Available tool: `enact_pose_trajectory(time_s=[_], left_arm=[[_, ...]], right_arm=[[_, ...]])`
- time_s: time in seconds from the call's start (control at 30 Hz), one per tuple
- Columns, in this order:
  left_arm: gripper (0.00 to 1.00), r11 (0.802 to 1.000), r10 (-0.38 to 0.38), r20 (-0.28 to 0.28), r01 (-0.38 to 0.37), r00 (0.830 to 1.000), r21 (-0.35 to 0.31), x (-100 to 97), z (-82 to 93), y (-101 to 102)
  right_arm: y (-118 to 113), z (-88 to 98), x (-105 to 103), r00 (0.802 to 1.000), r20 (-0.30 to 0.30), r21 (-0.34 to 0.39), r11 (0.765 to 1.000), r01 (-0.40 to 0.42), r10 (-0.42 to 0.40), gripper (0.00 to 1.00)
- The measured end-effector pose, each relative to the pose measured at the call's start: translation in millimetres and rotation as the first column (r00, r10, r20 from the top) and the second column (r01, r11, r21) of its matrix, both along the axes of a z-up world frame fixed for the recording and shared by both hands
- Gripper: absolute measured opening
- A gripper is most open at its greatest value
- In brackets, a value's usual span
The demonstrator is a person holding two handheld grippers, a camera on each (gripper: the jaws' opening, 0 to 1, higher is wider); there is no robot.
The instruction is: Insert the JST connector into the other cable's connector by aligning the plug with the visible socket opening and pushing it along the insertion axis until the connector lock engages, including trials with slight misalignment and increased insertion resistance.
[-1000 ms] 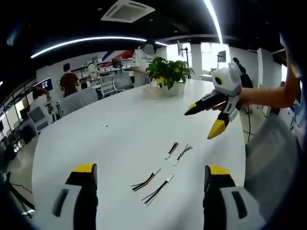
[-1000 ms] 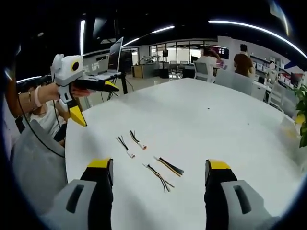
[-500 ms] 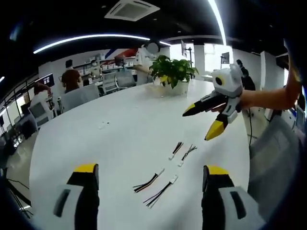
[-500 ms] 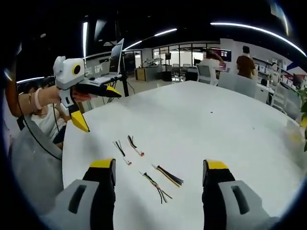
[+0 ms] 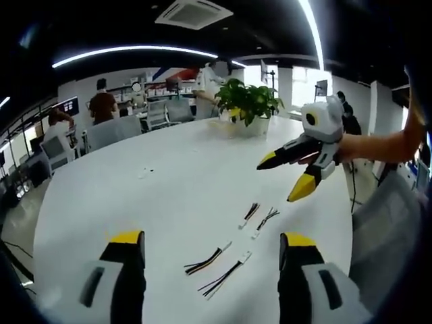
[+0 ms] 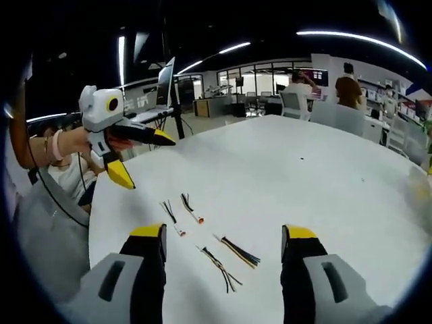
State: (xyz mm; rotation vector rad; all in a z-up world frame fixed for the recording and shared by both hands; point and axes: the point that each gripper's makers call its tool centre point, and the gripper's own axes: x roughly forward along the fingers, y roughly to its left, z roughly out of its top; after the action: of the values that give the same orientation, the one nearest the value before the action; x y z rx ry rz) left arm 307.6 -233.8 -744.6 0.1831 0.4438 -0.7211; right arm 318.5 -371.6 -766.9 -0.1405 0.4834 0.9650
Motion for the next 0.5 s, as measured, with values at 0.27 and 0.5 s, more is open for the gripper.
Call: enact_pose_trajectory(time_s=[0.27,0.5], left_arm=[[0.62,0.998,0.005,0.004,-0.004,1.0,-0.064,3.0,4.7,-0.3],[0.55,0.976,0.034,0.017,-0.03,0.999,-0.215,10.2,20.5,-3.4]], right_arm=[[3.6,-4.5,-2.9,0.999,0.003,-0.002,0.999,-0.035,0.035,0.62],[6.0,-9.2,-3.7,0.998,0.003,-0.017,0.998,-0.057,0.057,0.61]])
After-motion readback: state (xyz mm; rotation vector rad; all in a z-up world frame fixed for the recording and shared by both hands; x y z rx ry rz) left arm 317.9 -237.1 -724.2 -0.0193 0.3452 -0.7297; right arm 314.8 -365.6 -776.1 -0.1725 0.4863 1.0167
